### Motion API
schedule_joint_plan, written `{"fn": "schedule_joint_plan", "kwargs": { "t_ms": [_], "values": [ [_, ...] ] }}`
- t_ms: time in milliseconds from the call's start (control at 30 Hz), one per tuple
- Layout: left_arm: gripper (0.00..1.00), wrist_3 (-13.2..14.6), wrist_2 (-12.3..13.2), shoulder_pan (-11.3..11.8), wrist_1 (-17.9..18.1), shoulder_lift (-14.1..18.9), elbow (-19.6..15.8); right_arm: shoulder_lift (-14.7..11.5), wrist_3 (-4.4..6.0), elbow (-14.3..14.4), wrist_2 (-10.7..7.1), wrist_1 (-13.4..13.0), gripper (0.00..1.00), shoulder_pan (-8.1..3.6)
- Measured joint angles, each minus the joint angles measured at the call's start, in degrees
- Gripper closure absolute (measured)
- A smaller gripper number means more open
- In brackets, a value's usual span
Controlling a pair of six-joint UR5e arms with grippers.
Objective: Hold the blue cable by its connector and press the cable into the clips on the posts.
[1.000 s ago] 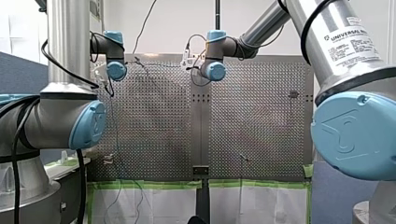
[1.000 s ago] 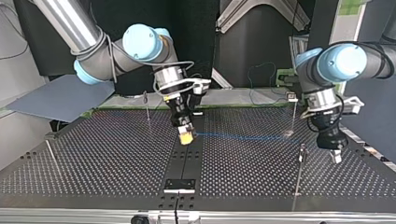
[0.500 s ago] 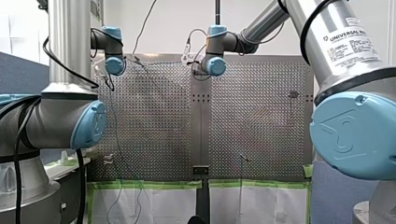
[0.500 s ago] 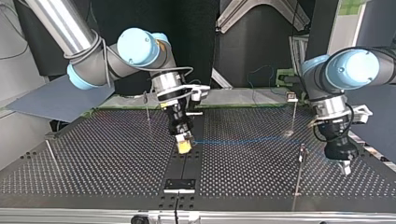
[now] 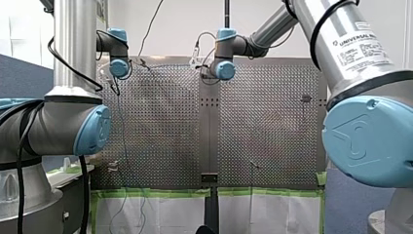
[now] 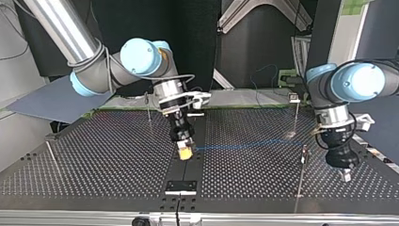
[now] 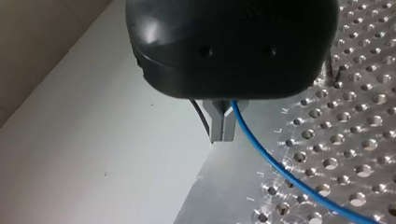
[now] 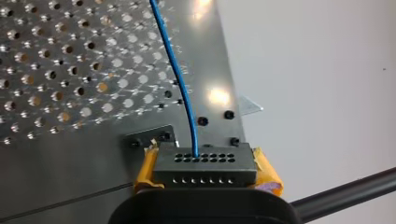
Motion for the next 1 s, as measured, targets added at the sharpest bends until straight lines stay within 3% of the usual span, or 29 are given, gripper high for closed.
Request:
{"fn": "schedule_joint_plan", "kwargs": {
  "t_ms": [467,767,1000],
  "values": [
    [1.00,-0.13,0.33,0.68,-0.30,-0.10,0.43,1.42,0.12,-5.22,-0.12,2.93,1.00,-0.54],
    [1.00,-1.04,1.75,1.37,-1.20,-0.67,1.00,2.73,0.09,-5.65,-0.33,3.65,1.00,-0.97],
    [1.00,-1.36,4.76,1.52,-2.40,-3.22,2.12,3.78,0.10,-5.66,-0.57,3.95,1.00,-1.02]
  ]
}}
